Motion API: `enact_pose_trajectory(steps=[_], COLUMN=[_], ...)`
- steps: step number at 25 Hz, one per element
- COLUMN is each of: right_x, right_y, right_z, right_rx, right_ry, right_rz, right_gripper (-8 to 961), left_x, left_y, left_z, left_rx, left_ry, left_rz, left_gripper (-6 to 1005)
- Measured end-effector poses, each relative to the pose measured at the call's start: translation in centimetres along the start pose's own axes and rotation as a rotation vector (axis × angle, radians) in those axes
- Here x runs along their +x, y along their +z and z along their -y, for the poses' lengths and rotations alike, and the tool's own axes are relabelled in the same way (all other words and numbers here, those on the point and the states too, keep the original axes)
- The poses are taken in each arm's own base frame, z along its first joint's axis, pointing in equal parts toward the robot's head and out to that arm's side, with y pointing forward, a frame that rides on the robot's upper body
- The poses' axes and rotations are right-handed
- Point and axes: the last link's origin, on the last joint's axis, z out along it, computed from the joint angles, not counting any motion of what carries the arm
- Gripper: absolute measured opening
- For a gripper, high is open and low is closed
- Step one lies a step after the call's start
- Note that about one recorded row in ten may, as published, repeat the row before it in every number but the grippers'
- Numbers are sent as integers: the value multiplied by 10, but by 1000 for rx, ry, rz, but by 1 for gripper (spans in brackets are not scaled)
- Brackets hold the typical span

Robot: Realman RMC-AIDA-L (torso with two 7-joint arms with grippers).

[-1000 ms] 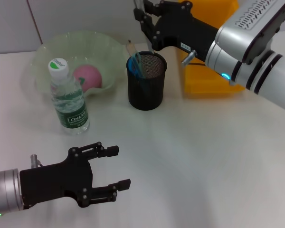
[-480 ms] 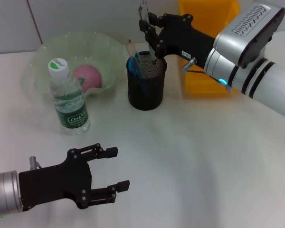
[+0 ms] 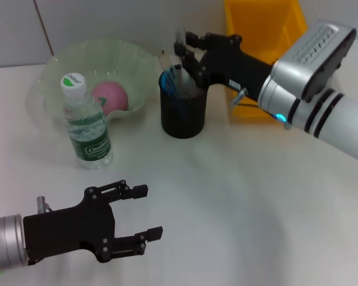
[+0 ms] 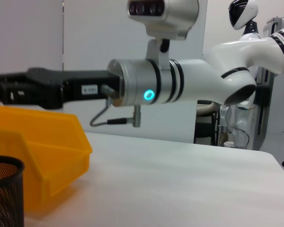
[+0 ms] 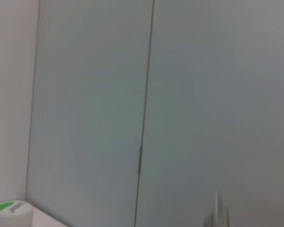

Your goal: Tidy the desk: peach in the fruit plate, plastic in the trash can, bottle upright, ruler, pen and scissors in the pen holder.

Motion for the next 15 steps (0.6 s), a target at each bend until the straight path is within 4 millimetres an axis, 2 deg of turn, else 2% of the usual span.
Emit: enact_pose_trajectory(steps=[3,7,10,15], right_x=[6,5,-2,-8], right_y=[-7,-20,-39,-95], right_z=[-2,-5,-2,3], right_rx=[0,-17,-13,-50], right_ry=[14,38,75,190], right_rz=[-2,59,145,313], right_gripper=[290,300,430,629], left_x=[0,1,0,1], left_y=[0,0,-2,-9], left_z=[0,-1,-2,-2], left_rx=[-2,-4,0,22], left_ry=[3,3,0,-7], left_rz=[-2,-5,-9,-30], left_gripper=[780,780,780,779])
